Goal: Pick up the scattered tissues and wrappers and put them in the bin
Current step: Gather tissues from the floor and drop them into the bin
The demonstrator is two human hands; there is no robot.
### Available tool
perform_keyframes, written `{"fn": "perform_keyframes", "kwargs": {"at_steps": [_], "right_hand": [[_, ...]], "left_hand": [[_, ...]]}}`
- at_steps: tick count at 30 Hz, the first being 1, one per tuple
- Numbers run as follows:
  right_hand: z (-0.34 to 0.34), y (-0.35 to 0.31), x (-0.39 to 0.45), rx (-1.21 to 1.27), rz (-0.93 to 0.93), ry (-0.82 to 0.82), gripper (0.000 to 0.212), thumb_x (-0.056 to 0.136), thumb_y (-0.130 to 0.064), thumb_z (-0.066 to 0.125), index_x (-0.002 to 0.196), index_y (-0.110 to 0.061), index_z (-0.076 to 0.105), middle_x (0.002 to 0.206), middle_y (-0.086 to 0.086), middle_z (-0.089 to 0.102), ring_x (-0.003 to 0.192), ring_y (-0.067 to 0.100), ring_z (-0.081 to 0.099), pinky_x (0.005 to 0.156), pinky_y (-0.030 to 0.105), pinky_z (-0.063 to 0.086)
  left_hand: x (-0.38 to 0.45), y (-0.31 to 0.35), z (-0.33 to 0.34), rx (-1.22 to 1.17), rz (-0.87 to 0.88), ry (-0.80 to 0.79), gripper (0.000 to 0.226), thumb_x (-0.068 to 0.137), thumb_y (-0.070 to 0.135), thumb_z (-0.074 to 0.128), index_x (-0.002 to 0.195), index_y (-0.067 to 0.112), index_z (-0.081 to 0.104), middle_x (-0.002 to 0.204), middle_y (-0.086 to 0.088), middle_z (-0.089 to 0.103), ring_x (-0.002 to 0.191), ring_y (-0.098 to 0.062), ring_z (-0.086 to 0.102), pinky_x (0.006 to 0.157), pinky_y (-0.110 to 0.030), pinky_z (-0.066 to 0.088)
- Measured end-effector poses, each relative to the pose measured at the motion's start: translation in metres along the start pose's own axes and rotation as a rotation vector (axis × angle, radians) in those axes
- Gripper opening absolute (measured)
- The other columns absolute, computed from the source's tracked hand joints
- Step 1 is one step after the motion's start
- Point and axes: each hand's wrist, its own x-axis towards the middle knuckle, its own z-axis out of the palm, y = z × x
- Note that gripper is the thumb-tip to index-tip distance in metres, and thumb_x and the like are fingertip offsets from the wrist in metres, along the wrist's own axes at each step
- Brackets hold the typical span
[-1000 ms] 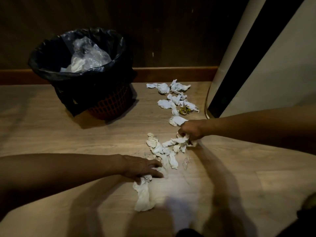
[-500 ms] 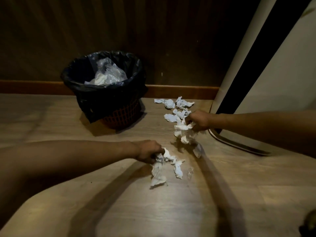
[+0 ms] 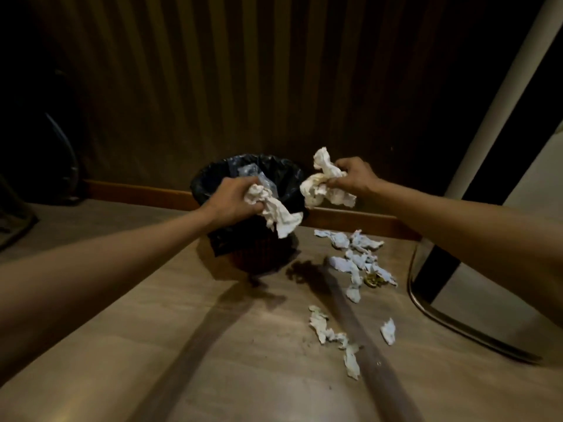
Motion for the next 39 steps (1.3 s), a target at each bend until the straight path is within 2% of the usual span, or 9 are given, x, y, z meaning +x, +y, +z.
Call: {"fn": "perform_keyframes", "kwargs": {"at_steps": [3,6,9,14,22,27,32,35,39], "right_hand": [[0.007,-0.042,0.019,0.169,0.002,0.019,0.051,0.082,-0.02,0.077,0.129,-0.013,0.062,0.117,0.007,0.067,0.099,0.019,0.067,0.065,0.022,0.053],[0.022,-0.077,0.037,0.284,0.028,0.022,0.052,0.081,-0.019,0.078,0.131,-0.013,0.061,0.117,0.008,0.067,0.093,0.021,0.07,0.06,0.025,0.058],[0.045,-0.1,0.051,0.33,0.056,0.011,0.041,0.082,-0.019,0.077,0.121,-0.015,0.066,0.113,0.009,0.07,0.096,0.022,0.07,0.081,0.038,0.061],[0.072,-0.119,0.061,0.349,0.085,0.018,0.031,0.086,-0.024,0.075,0.114,-0.013,0.069,0.11,0.008,0.072,0.098,0.021,0.069,0.09,0.039,0.058],[0.074,-0.111,0.067,0.255,0.099,-0.085,0.066,0.078,-0.004,0.079,0.138,-0.014,0.054,0.142,0.013,0.052,0.131,0.031,0.052,0.108,0.043,0.046],[0.059,-0.098,0.071,0.228,0.118,-0.066,0.089,0.073,-0.004,0.082,0.149,-0.019,0.039,0.149,0.012,0.042,0.129,0.033,0.052,0.097,0.044,0.055],[0.054,-0.083,0.065,0.205,0.135,0.096,0.069,0.082,-0.012,0.076,0.143,-0.013,0.044,0.141,0.011,0.047,0.117,0.027,0.059,0.093,0.041,0.057],[0.053,-0.068,0.057,0.193,0.173,0.121,0.053,0.087,-0.015,0.072,0.135,-0.011,0.05,0.132,0.01,0.053,0.09,0.018,0.066,0.078,0.033,0.062],[0.046,-0.044,0.045,0.148,0.158,0.091,0.039,0.09,-0.015,0.069,0.127,-0.01,0.058,0.122,0.008,0.056,0.093,0.018,0.065,0.082,0.036,0.061]], "left_hand": [[0.003,-0.017,-0.028,-0.021,-0.071,0.125,0.028,0.079,0.027,0.075,0.101,0.01,0.069,0.093,-0.008,0.073,0.089,-0.022,0.068,0.075,-0.034,0.052],[0.005,-0.023,-0.049,-0.026,-0.143,0.229,0.02,0.077,0.025,0.075,0.092,0.014,0.069,0.08,0.001,0.068,0.076,-0.015,0.064,0.059,-0.018,0.041],[0.006,-0.031,-0.062,-0.025,-0.197,0.295,0.022,0.075,0.026,0.076,0.094,0.014,0.069,0.083,-0.003,0.07,0.078,-0.016,0.063,0.067,-0.024,0.042],[0.012,-0.052,-0.072,-0.014,-0.287,0.387,0.025,0.077,0.025,0.077,0.099,0.015,0.07,0.089,-0.003,0.071,0.08,-0.015,0.064,0.067,-0.028,0.05],[0.039,-0.068,-0.055,-0.006,-0.369,0.359,0.034,0.078,0.026,0.08,0.107,0.013,0.068,0.103,-0.007,0.071,0.092,-0.022,0.066,0.075,-0.033,0.056],[0.068,-0.061,-0.038,-0.04,-0.383,0.37,0.041,0.08,0.028,0.078,0.114,0.013,0.062,0.113,-0.011,0.067,0.104,-0.031,0.064,0.088,-0.041,0.056],[0.085,-0.054,-0.015,-0.053,-0.46,0.284,0.056,0.081,0.032,0.08,0.123,0.007,0.052,0.124,-0.016,0.059,0.115,-0.035,0.058,0.095,-0.043,0.051],[0.086,-0.057,-0.002,-0.061,-0.455,0.186,0.065,0.077,0.045,0.08,0.12,0.007,0.051,0.121,-0.014,0.06,0.112,-0.033,0.059,0.092,-0.046,0.053],[0.083,-0.065,0.003,-0.038,-0.412,0.152,0.068,0.078,0.063,0.07,0.126,0.017,0.054,0.122,-0.008,0.063,0.113,-0.031,0.06,0.091,-0.045,0.054]]}}
